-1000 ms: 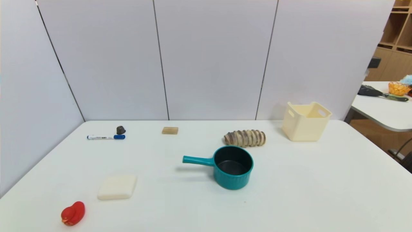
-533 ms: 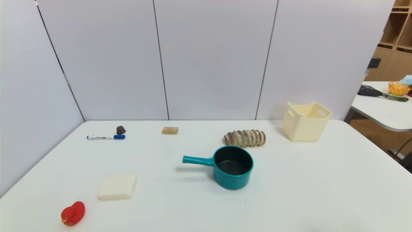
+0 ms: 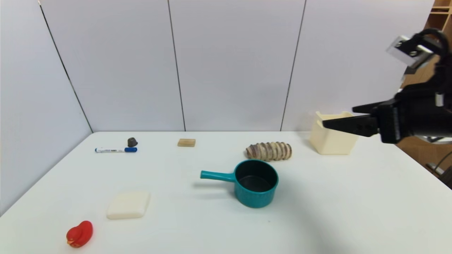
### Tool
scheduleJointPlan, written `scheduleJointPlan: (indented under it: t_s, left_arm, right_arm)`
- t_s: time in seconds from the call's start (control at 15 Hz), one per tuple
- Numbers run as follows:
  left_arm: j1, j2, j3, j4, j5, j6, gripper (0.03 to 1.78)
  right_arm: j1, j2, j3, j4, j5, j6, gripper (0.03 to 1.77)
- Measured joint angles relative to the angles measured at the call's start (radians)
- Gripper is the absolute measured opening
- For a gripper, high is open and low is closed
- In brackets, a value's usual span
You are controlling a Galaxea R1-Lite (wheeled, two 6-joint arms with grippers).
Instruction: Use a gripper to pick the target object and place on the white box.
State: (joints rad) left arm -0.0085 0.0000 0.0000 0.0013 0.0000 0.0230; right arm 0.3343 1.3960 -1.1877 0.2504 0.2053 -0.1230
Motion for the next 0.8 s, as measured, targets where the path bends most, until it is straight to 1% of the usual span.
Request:
scheduleJointPlan:
  t_s: [0.13, 0.33, 0.47, 0.6, 0.8]
  left_arm:
    - [0.0, 0.0, 0.0, 0.0, 0.0, 0.0, 1.69]
    - [0.0, 0.0, 0.0, 0.0, 0.0, 0.0, 1.69]
    - [0.0, 0.0, 0.0, 0.0, 0.0, -0.001, 1.69]
    - [0.0, 0.0, 0.0, 0.0, 0.0, 0.0, 1.69]
    - [0.0, 0.0, 0.0, 0.0, 0.0, 0.0, 1.69]
  right_arm:
    - [0.023, 0.125, -0.074, 0.028, 0.079, -0.142, 1.7]
    - [0.042, 0.27, -0.143, 0.046, 0.197, -0.33, 1.7]
    - [0.053, 0.327, -0.16, 0.049, 0.25, -0.454, 1.7]
    - [0.06, 0.359, -0.165, 0.062, 0.303, -0.563, 1.7]
    - [0.063, 0.376, -0.166, 0.139, 0.393, -0.711, 1.7]
